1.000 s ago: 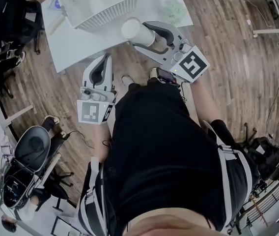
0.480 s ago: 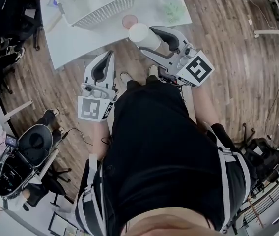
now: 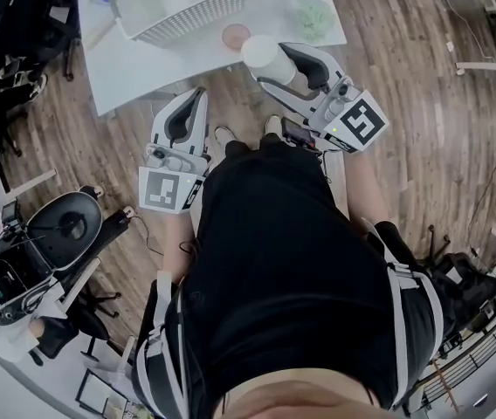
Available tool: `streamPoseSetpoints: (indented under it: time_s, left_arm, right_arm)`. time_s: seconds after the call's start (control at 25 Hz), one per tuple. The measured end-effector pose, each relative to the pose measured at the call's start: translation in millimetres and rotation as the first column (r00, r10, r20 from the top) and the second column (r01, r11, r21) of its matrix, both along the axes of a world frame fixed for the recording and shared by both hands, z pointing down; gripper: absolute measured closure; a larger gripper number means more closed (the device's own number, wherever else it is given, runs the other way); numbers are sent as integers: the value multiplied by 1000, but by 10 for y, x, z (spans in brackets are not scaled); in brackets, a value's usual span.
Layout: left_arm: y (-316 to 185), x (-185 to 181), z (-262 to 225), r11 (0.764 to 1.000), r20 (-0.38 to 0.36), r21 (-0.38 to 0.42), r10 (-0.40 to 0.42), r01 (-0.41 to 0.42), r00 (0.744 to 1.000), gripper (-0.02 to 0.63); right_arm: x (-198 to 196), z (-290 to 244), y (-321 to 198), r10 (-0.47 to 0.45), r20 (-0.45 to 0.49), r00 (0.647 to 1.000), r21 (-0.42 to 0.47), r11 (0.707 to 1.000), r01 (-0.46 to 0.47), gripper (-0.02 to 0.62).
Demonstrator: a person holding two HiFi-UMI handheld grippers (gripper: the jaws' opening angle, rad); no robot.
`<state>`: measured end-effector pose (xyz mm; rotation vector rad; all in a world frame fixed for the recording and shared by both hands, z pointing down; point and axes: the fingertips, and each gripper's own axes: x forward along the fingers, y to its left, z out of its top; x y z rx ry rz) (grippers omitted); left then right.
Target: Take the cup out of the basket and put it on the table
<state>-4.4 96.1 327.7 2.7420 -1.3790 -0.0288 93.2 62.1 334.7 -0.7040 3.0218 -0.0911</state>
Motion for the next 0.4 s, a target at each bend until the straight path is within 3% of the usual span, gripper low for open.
streamPoseSetpoints:
  time_s: [0.4]
  left_arm:
    - [-19,-46,10,1000,-5,-2,-2,2,1000,586]
  right_arm:
    - [7,4,-53,18,10,1000,-7,1000,-18,331]
